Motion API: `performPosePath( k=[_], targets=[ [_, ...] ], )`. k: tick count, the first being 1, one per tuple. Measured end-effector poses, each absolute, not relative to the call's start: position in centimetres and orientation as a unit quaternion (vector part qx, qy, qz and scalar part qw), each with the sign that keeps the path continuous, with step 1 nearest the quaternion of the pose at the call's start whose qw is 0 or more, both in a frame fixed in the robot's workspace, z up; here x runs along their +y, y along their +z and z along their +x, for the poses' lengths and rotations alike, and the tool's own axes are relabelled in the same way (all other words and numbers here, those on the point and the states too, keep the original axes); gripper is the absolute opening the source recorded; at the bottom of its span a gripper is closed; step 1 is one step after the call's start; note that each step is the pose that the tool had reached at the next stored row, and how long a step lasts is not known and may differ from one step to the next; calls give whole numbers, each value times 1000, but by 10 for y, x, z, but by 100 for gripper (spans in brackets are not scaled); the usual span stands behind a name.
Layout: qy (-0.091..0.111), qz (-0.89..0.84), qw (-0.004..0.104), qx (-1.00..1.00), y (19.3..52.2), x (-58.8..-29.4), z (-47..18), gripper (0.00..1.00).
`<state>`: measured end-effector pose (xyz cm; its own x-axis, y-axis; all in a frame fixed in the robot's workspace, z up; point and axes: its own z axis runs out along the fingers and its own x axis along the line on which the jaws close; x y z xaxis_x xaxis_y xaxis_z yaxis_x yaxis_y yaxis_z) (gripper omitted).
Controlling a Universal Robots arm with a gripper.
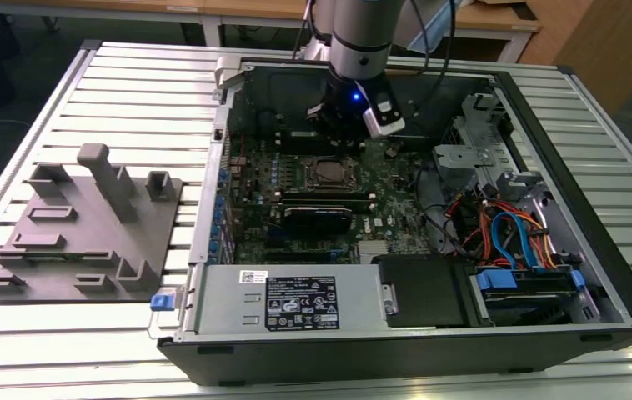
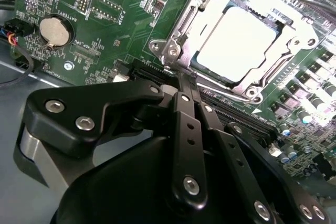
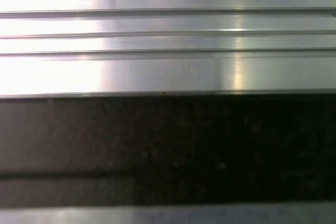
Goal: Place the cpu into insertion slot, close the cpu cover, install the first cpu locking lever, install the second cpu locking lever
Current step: 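Install the first cpu locking lever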
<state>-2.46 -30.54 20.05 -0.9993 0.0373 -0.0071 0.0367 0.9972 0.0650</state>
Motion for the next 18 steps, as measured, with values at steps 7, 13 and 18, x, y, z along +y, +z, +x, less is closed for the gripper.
performPosePath(
  k=[7, 13, 18],
  targets=[
    [27, 18, 4, 999, 200, -306, -25, 11],
    [27, 18, 4, 999, 201, -306, -25, 11],
    [24, 18, 4, 1000, 198, -306, -25, 11]
  ],
)
